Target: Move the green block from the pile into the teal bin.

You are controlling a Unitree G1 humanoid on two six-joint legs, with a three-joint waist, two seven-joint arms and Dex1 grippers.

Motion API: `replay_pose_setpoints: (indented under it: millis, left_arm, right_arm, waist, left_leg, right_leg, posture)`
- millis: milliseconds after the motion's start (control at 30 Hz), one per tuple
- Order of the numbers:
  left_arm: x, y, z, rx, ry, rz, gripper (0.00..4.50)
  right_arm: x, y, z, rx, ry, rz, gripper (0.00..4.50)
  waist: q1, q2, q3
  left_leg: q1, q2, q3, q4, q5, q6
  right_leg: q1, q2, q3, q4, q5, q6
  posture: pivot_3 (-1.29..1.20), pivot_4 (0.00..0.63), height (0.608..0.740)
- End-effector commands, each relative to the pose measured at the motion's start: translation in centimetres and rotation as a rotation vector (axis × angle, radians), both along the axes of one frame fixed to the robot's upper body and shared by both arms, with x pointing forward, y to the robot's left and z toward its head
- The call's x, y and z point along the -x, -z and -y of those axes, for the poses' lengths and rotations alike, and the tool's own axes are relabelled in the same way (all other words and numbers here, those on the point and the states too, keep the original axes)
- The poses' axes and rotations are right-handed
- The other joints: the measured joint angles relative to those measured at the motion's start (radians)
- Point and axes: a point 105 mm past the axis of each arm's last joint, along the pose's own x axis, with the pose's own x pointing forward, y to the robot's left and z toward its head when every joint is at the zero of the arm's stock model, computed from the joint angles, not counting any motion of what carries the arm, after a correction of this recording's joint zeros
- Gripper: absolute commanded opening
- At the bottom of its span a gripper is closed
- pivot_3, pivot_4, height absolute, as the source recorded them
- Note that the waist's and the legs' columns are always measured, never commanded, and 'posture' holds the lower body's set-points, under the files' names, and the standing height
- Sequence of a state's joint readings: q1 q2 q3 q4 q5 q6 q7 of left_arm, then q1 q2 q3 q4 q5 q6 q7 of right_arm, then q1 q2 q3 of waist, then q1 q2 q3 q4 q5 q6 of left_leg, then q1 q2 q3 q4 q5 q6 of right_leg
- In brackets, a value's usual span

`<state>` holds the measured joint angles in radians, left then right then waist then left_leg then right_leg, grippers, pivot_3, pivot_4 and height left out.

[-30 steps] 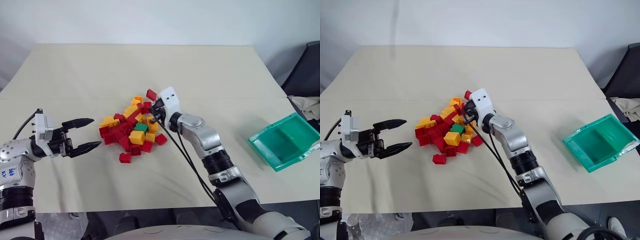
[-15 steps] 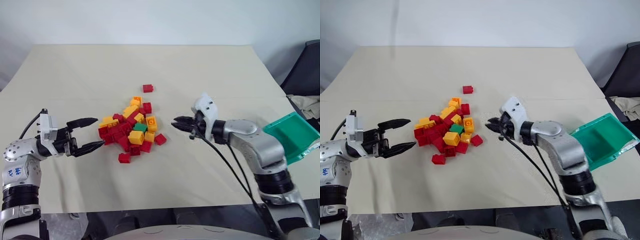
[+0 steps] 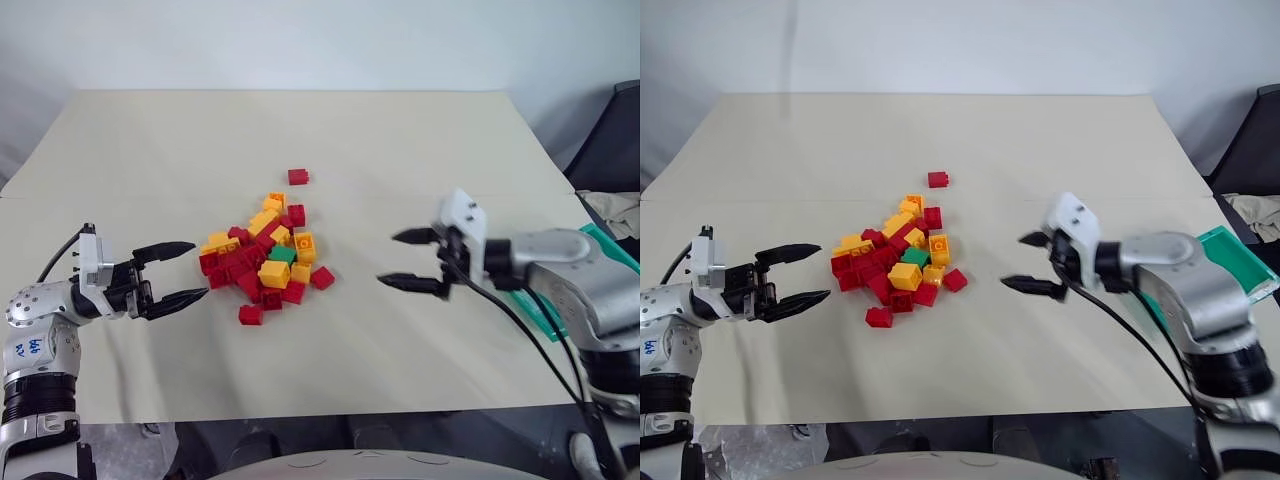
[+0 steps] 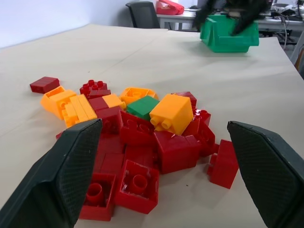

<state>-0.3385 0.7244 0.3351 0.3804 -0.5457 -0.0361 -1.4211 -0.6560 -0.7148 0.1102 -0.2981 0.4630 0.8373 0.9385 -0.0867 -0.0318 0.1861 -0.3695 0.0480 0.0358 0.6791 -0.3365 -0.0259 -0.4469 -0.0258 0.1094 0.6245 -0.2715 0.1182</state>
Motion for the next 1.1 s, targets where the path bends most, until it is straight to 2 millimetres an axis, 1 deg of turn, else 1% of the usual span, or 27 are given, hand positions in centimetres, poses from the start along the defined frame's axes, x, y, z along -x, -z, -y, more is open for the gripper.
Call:
replay_pose_setpoints:
  millis: [33, 67, 100, 167, 233, 333, 400, 500, 567, 700, 800, 833, 867, 967, 1000, 1033, 1100]
  left_arm:
    - [0.2, -0.9, -0.1, -0.008, -0.002, 0.046, 4.50]
    - [0.2, -0.9, 0.0, -0.006, -0.004, 0.049, 4.50]
    - [0.2, -0.9, 0.0, -0.004, -0.006, 0.052, 4.50]
    - [0.3, -0.9, 0.0, 0.000, -0.011, 0.059, 4.50]
    - [0.3, -1.0, 0.1, 0.004, -0.016, 0.066, 4.50]
    - [0.5, -1.0, 0.0, 0.005, -0.025, 0.073, 4.50]
    - [0.5, -1.0, 0.1, 0.005, -0.027, 0.074, 4.50]
    - [0.9, -0.9, -0.2, 0.008, -0.045, 0.081, 4.50]
    - [1.1, -0.9, -0.3, 0.009, -0.054, 0.082, 4.50]
    - [1.3, -0.9, -0.2, 0.012, -0.061, 0.084, 4.50]
    - [1.4, -0.9, -0.3, 0.013, -0.066, 0.086, 4.50]
    - [1.5, -0.9, -0.3, 0.014, -0.067, 0.087, 4.50]
    - [1.5, -1.0, -0.3, 0.014, -0.066, 0.088, 4.50]
    - [1.6, -1.1, 0.0, 0.016, -0.057, 0.091, 4.50]
    - [1.5, -1.1, 0.2, 0.017, -0.050, 0.091, 4.50]
    - [1.5, -1.2, 0.4, 0.018, -0.041, 0.092, 4.50]
    - [1.5, -1.3, 0.8, 0.020, -0.026, 0.092, 4.50]
  right_arm:
    - [-1.1, -0.1, -2.1, 0.031, -0.002, 0.004, 4.48]
    - [-1.5, 0.1, -3.0, 0.040, -0.015, -0.005, 4.48]
    - [-2.0, 0.5, -4.4, 0.048, -0.039, -0.009, 4.48]
    - [-3.3, 1.8, -6.9, 0.093, -0.062, -0.006, 4.48]
    - [-4.2, 2.5, -8.6, 0.104, -0.068, 0.001, 4.48]
    - [-5.2, 3.3, -10.5, 0.120, -0.081, 0.020, 4.48]
    - [-5.5, 3.6, -11.0, 0.126, -0.083, 0.030, 4.48]
    - [-4.6, 4.5, -13.0, 0.167, -0.163, 0.025, 4.48]
    - [-4.2, 4.8, -13.8, 0.185, -0.192, 0.031, 4.48]
    - [-4.2, 5.6, -14.2, 0.224, -0.201, 0.029, 4.48]
    - [-4.5, 6.0, -14.3, 0.238, -0.175, 0.017, 4.48]
    - [-4.6, 5.9, -14.3, 0.230, -0.166, 0.016, 4.10]
    - [-4.6, 5.4, -14.4, 0.210, -0.161, 0.017, 3.86]
    - [-4.6, 3.7, -14.4, 0.148, -0.158, 0.033, 2.88]
    - [-4.5, 3.3, -14.3, 0.140, -0.156, 0.038, 2.48]
    - [-4.5, 2.9, -14.1, 0.131, -0.155, 0.044, 2.22]
    - [-4.2, 2.1, -13.6, 0.115, -0.157, 0.055, 1.50]
  waist:
    - [0.002, 0.000, 0.000]
    - [0.002, 0.000, 0.000]
    - [0.002, 0.000, 0.000]
    - [0.000, 0.000, 0.000]
    - [-0.002, 0.000, 0.000]
    - [0.000, 0.000, 0.000]
    - [0.001, 0.000, 0.000]
    - [0.000, 0.000, 0.000]
    - [-0.006, 0.000, 0.000]
    - [-0.007, 0.000, 0.000]
    - [-0.007, 0.000, 0.000]
    - [-0.007, 0.000, 0.000]
    - [-0.007, 0.000, 0.000]
    - [-0.006, 0.000, 0.000]
    - [-0.006, 0.000, 0.000]
    - [-0.005, 0.000, 0.000]
    - [-0.002, 0.000, 0.000]
  left_leg:
    - [0.000, 0.000, 0.000, 0.000, 0.000, 0.000]
    - [-0.001, 0.000, 0.000, 0.000, 0.000, 0.000]
    - [-0.001, 0.000, 0.000, 0.000, 0.000, 0.000]
    - [-0.001, 0.000, 0.000, 0.001, 0.000, 0.000]
    - [-0.001, -0.001, 0.001, 0.001, 0.000, 0.000]
    - [-0.003, 0.000, 0.000, 0.000, 0.000, 0.000]
    - [-0.004, 0.000, 0.000, 0.000, 0.000, 0.000]
    - [-0.005, -0.001, 0.001, 0.001, 0.000, 0.000]
    - [-0.004, -0.001, 0.001, 0.001, 0.000, 0.000]
    - [-0.004, -0.001, 0.001, 0.001, 0.000, 0.000]
    - [-0.004, -0.001, 0.001, 0.001, 0.000, 0.000]
    - [-0.004, -0.001, 0.001, 0.001, 0.000, 0.000]
    - [-0.004, -0.001, 0.000, 0.001, 0.000, 0.000]
    - [-0.004, -0.001, 0.000, 0.001, 0.000, 0.000]
    - [-0.004, -0.001, 0.000, 0.001, 0.000, 0.000]
    - [-0.004, -0.001, 0.000, 0.001, 0.000, 0.000]
    - [-0.004, -0.001, 0.000, 0.001, 0.000, 0.000]
  right_leg:
    - [0.000, 0.000, 0.000, 0.000, 0.000, 0.000]
    - [0.000, 0.000, 0.000, 0.000, 0.000, 0.000]
    - [0.000, -0.001, 0.000, 0.000, 0.000, 0.000]
    - [0.000, -0.001, 0.000, 0.000, 0.000, 0.000]
    - [-0.001, -0.001, 0.000, 0.002, 0.000, 0.000]
    - [-0.002, -0.001, -0.002, 0.003, 0.000, 0.000]
    - [-0.002, -0.003, -0.004, 0.002, 0.000, 0.000]
    - [-0.002, -0.010, -0.011, 0.002, 0.000, 0.000]
    - [-0.002, -0.014, -0.017, 0.002, 0.000, 0.000]
    - [-0.002, -0.016, -0.021, 0.003, 0.000, 0.000]
    - [-0.002, -0.016, -0.022, 0.003, 0.000, 0.000]
    - [-0.002, -0.017, -0.022, 0.003, 0.000, 0.000]
    - [-0.002, -0.017, -0.022, 0.003, 0.000, 0.000]
    - [-0.002, -0.017, -0.022, 0.003, 0.000, 0.000]
    - [-0.002, -0.017, -0.022, 0.003, 0.000, 0.000]
    - [-0.002, -0.018, -0.022, 0.003, 0.000, 0.000]
    - [-0.002, -0.018, -0.023, 0.003, 0.000, 0.000]
  posture:
    - [0.00, 0.150, 0.740]
    - [0.00, 0.150, 0.740]
    - [0.00, 0.150, 0.740]
    - [0.00, 0.150, 0.740]
    - [0.00, 0.150, 0.740]
    - [0.00, 0.150, 0.740]
    - [0.00, 0.150, 0.740]
    - [0.00, 0.150, 0.740]
    - [0.00, 0.150, 0.740]
    - [0.00, 0.150, 0.740]
    - [0.00, 0.150, 0.740]
    - [0.00, 0.150, 0.740]
    - [0.00, 0.150, 0.740]
    - [0.00, 0.150, 0.740]
    - [0.00, 0.150, 0.740]
    - [0.00, 0.150, 0.740]
    - [0.00, 0.150, 0.740]
